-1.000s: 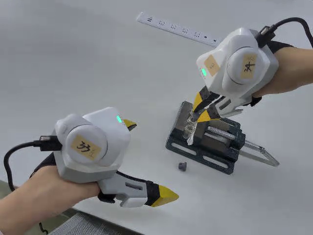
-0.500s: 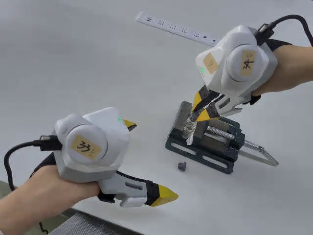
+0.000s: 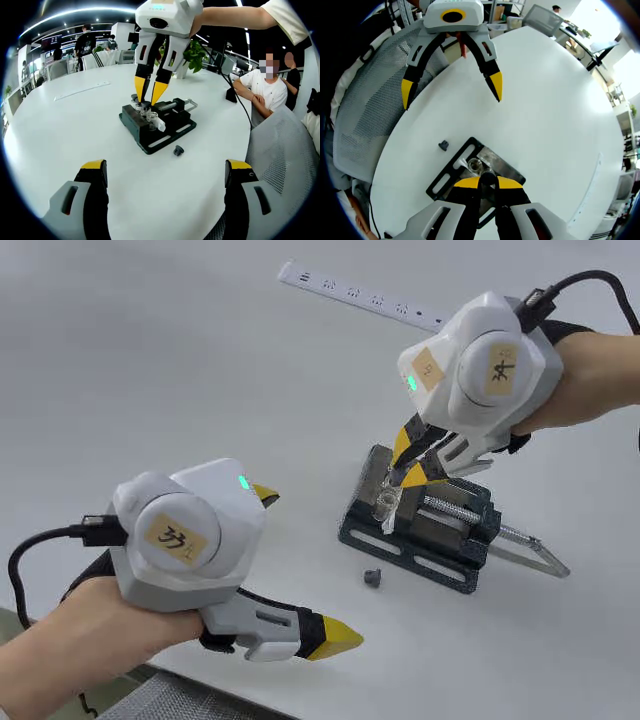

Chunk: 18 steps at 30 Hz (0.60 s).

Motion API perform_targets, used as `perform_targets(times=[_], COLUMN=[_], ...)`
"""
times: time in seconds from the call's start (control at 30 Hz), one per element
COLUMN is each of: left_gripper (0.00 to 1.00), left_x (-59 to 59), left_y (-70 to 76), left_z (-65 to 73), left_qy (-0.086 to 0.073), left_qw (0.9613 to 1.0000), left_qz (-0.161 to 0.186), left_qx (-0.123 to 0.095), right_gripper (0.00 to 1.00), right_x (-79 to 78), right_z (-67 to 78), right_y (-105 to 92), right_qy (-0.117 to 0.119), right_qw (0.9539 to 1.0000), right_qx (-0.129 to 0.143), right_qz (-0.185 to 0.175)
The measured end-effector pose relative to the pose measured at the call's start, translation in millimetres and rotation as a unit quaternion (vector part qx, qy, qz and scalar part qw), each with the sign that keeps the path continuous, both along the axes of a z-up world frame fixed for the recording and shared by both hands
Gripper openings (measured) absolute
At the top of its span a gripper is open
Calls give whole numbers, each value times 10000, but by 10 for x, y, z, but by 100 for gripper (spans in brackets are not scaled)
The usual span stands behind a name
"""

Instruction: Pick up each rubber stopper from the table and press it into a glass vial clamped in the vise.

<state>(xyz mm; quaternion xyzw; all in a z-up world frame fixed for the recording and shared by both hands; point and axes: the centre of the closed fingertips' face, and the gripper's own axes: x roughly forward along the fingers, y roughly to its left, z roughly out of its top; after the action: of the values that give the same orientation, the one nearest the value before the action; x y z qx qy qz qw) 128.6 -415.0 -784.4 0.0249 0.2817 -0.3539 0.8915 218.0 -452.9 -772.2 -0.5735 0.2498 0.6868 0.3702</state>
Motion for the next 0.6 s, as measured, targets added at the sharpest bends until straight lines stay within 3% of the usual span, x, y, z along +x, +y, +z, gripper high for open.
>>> perform_targets(times=[0.2,0.6], left_gripper=[97,97], left_x=[-3,26], left_y=[-3,-16], left_z=[-11,6], left_qy=[14,-1], left_qw=[10000,10000], left_qz=[-16,-31], left_qx=[14,13], right_gripper=[5,4], right_x=[3,-1], right_z=[-7,-7], right_y=[7,7], right_qy=[34,77], right_qw=[9999,9980], right_qx=[-71,-184], right_qz=[-82,-599])
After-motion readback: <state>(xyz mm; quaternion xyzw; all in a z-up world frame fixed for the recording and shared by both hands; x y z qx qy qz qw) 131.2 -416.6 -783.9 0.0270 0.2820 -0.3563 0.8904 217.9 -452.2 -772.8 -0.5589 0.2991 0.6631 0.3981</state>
